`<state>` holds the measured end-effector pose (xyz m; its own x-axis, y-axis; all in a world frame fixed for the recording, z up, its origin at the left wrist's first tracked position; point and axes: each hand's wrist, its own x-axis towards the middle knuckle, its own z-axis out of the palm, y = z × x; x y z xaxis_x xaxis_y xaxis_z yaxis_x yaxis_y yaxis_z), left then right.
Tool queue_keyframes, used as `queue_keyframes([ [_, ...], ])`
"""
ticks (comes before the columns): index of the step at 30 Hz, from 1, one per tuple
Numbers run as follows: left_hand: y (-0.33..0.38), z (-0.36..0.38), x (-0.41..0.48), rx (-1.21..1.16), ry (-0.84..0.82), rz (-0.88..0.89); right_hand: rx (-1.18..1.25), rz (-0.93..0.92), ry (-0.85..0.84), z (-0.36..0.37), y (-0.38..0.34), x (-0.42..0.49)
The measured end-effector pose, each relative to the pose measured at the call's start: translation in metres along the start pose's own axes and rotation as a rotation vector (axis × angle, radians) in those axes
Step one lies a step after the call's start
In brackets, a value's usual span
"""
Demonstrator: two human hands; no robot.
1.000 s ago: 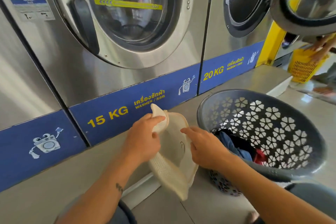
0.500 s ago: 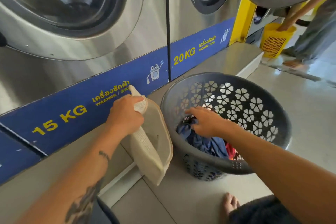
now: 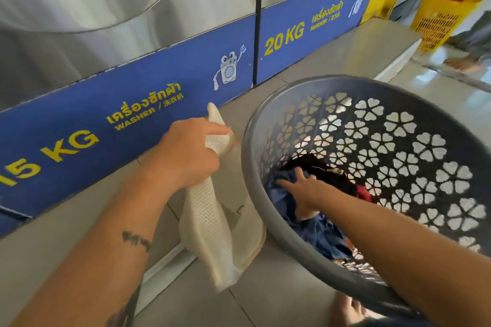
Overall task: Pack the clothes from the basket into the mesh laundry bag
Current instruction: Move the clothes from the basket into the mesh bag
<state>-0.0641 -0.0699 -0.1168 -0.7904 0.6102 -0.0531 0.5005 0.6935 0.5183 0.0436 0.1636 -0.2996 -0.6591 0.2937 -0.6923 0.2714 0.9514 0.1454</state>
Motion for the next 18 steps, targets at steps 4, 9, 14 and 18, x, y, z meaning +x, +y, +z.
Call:
queue_keyframes([
  [4,-0.005,-0.006,0.004,0.007,0.011,0.002,-0.162,-0.09,0.217,-0.001,-0.001,-0.004],
  [9,-0.007,-0.018,-0.001,-0.012,0.022,-0.006,0.039,-0.123,0.333,-0.028,0.004,-0.035],
  [14,-0.005,-0.027,-0.018,-0.033,0.025,-0.027,0.079,-0.159,0.499,-0.039,0.007,-0.085],
  [18,-0.001,-0.031,-0.04,-0.066,0.049,-0.034,0.077,-0.204,0.684,-0.056,0.003,-0.133],
])
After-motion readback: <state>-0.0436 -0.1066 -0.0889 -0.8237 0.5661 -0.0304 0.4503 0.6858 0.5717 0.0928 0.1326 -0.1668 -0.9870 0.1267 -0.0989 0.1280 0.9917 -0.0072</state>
